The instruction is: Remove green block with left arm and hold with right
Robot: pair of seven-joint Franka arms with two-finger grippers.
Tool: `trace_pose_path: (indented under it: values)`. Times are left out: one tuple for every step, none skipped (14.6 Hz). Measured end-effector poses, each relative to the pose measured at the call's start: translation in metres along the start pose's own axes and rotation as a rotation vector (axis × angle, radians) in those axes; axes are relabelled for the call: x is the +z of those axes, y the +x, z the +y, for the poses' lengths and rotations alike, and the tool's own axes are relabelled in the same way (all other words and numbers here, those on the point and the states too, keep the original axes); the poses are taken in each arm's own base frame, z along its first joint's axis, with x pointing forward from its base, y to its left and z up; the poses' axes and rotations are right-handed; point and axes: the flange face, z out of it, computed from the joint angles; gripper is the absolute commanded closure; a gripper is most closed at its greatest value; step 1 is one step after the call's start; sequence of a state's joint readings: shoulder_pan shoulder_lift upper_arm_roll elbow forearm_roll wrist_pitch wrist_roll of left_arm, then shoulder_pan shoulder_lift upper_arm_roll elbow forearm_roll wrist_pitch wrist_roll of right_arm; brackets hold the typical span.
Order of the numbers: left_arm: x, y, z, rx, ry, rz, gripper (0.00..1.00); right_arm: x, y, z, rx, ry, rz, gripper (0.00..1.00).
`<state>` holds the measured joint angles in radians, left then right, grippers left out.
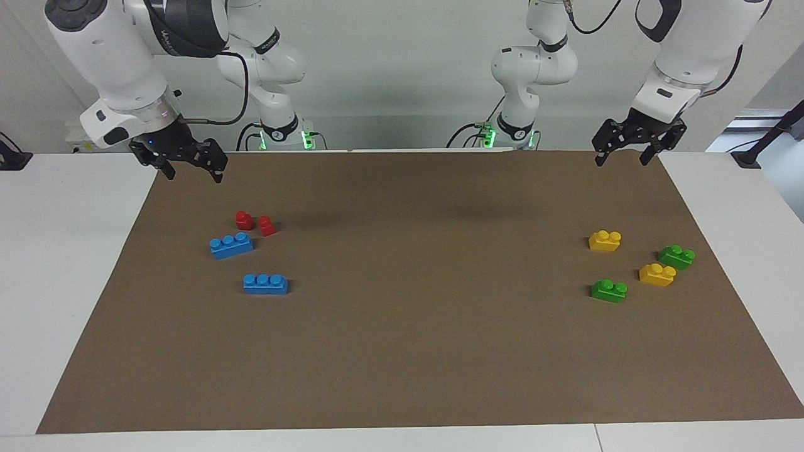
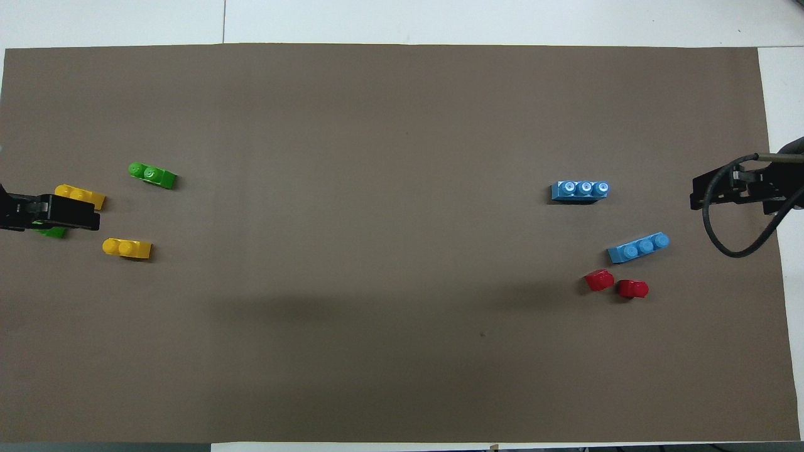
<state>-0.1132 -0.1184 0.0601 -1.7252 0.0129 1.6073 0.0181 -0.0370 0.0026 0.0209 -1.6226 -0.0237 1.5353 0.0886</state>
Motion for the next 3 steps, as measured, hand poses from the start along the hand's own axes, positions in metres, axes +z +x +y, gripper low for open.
trace_pose_path:
  values:
    - [-0.0005,0.0003,0.0000,0.000,0.000,0.004,0.00,0.0000,0.0000,0.0000,0.000,0.000,0.000,0.00]
    - [-0.0009,0.0004,0.0000,0.000,0.000,0.007,0.00,0.0000,0.0000,0.0000,0.000,0.000,0.000,0.00]
    - [-0.0011,0.0004,0.0000,0.000,0.000,0.007,0.00,0.0000,0.0000,0.0000,0.000,0.000,0.000,0.00]
